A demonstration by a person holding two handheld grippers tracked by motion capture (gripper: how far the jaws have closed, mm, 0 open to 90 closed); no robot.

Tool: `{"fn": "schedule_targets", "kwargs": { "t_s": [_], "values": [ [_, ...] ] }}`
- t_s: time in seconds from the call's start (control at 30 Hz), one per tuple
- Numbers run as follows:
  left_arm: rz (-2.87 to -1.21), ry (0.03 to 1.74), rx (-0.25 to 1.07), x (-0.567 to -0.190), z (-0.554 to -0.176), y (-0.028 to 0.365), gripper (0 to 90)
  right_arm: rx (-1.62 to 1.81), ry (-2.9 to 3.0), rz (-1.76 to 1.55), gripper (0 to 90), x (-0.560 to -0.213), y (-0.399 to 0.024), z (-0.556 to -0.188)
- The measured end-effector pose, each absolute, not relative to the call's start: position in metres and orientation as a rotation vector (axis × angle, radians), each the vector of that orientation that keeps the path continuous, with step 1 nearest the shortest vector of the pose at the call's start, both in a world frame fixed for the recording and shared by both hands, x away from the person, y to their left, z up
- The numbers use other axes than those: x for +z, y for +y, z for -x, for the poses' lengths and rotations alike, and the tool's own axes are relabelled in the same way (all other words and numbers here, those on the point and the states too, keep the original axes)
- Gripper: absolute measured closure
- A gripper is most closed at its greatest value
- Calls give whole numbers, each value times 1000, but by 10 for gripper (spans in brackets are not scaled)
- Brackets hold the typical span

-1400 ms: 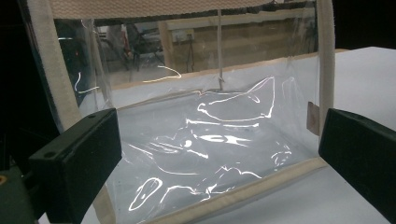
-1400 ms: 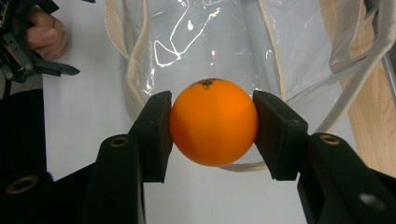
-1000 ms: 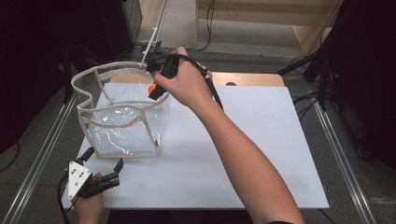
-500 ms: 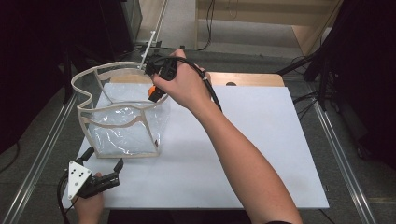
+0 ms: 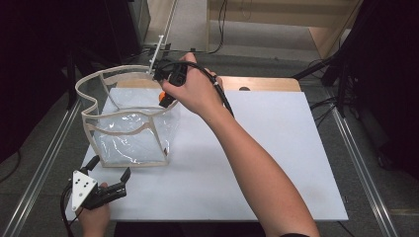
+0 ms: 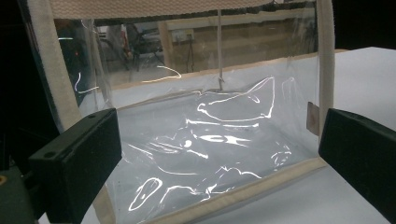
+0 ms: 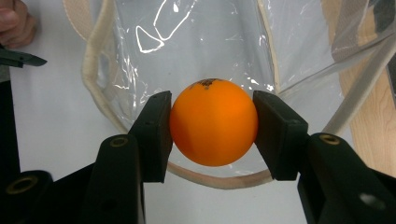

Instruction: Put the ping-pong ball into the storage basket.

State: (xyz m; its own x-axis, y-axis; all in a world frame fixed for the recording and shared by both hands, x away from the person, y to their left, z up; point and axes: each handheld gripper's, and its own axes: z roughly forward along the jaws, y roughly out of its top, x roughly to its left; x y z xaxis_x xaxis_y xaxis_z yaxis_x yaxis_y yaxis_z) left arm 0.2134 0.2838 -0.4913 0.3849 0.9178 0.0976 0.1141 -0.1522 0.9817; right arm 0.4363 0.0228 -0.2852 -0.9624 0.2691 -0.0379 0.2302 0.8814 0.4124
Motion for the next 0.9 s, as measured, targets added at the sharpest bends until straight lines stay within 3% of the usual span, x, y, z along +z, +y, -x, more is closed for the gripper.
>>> {"fn": "schedule_targets", "kwargs": {
  "t_s": [0.4, 0.6, 0.9],
  "values": [
    [-1565, 950, 933, -491, -213, 284, 0, 528, 2876, -439, 475, -291, 26, -441],
    [-1566, 951, 933, -491, -213, 284, 0, 536, 2832, -462, 342, -290, 24, -442],
    [-1566, 951, 931, -491, -213, 284, 0, 614, 2781, -479, 249, -281, 14, -436]
  ]
}}
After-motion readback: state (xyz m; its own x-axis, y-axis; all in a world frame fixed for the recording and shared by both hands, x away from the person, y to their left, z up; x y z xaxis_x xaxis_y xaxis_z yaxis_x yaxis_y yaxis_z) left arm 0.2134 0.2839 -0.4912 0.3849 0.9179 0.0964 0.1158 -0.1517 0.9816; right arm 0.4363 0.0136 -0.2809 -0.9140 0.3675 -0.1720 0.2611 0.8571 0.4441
